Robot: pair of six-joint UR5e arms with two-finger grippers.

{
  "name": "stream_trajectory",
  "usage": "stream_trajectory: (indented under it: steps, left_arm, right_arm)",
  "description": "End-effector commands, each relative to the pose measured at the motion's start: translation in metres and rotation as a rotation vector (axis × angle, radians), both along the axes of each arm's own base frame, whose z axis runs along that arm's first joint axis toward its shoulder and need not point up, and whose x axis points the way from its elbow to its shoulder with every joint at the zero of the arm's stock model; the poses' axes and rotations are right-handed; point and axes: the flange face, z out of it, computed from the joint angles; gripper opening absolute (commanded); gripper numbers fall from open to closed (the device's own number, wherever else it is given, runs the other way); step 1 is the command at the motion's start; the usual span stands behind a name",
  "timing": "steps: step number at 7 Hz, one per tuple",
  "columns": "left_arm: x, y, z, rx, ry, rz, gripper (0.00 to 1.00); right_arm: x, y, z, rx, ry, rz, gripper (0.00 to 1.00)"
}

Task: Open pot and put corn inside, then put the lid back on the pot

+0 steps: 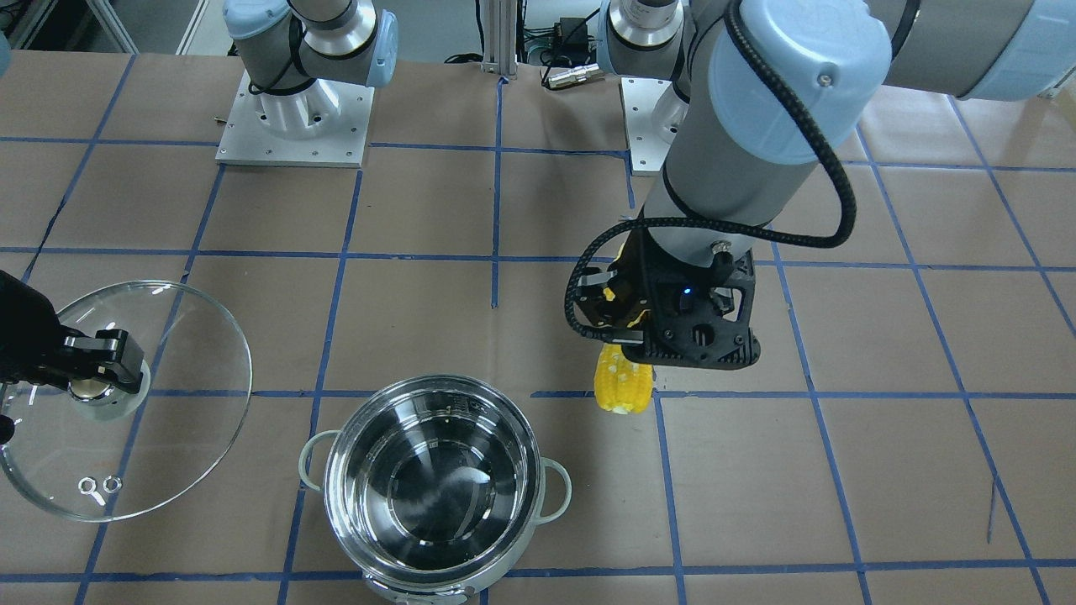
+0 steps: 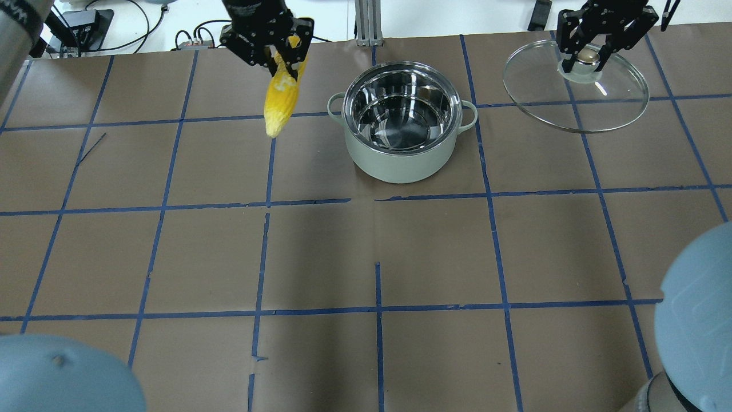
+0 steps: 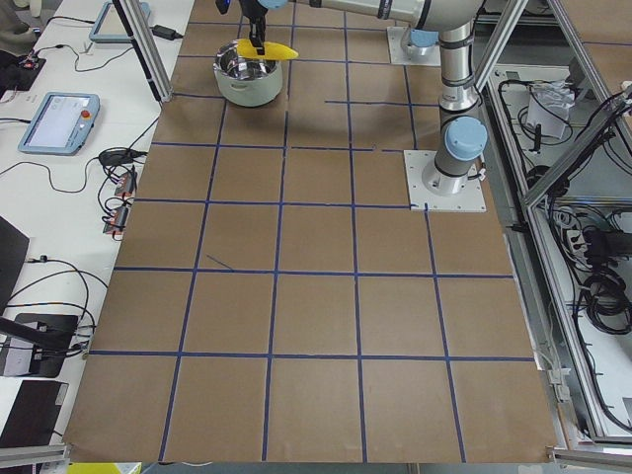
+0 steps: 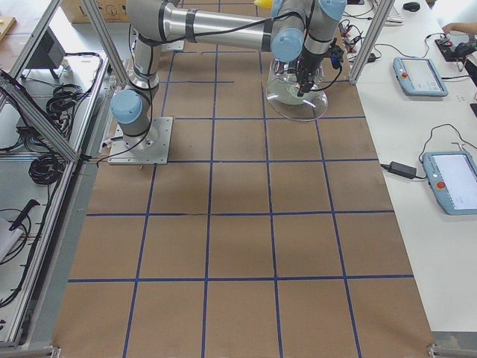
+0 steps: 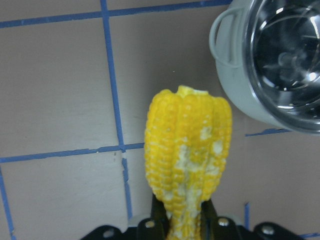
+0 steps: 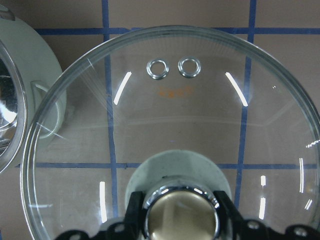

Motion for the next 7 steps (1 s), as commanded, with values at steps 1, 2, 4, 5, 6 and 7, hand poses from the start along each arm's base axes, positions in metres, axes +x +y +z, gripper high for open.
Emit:
stream_trajectory:
  steps: [1, 2, 4, 5, 6, 7]
  left_arm:
    - [-0.09, -0.045, -0.018, -0.011, 0.01, 0.049, 0.14]
    - [-0.122, -0.054, -0.033, -0.014, 0.011, 0.087, 0.14]
    - [-0.188, -0.042, -0.09, 0.041, -0.021, 0.028, 0.11]
    - [-0.194, -0.039, -0.104, 0.072, -0.035, 0.017, 0.1]
    - [-0.193, -0.036, -0.119, 0.125, -0.057, -0.001, 0.11]
    - [-0.192, -0.038, -0.13, 0.149, -0.068, -0.025, 0.11]
  right_arm:
    - [0.0, 0.0, -0.001, 0.001, 0.0, 0.0, 0.25]
    - [0.001, -0.001, 0.0, 0.0, 0.0, 0.001, 0.25]
    - [0.001, 0.0, 0.001, -0.003, 0.002, 0.001, 0.24]
    - [0.002, -0.001, 0.0, -0.003, 0.001, 0.003, 0.24]
    - [0.004, -0.001, 0.0, -0.003, 0.001, 0.006, 0.25]
    - [0.004, -0.001, 0.0, -0.003, 0.001, 0.006, 0.25]
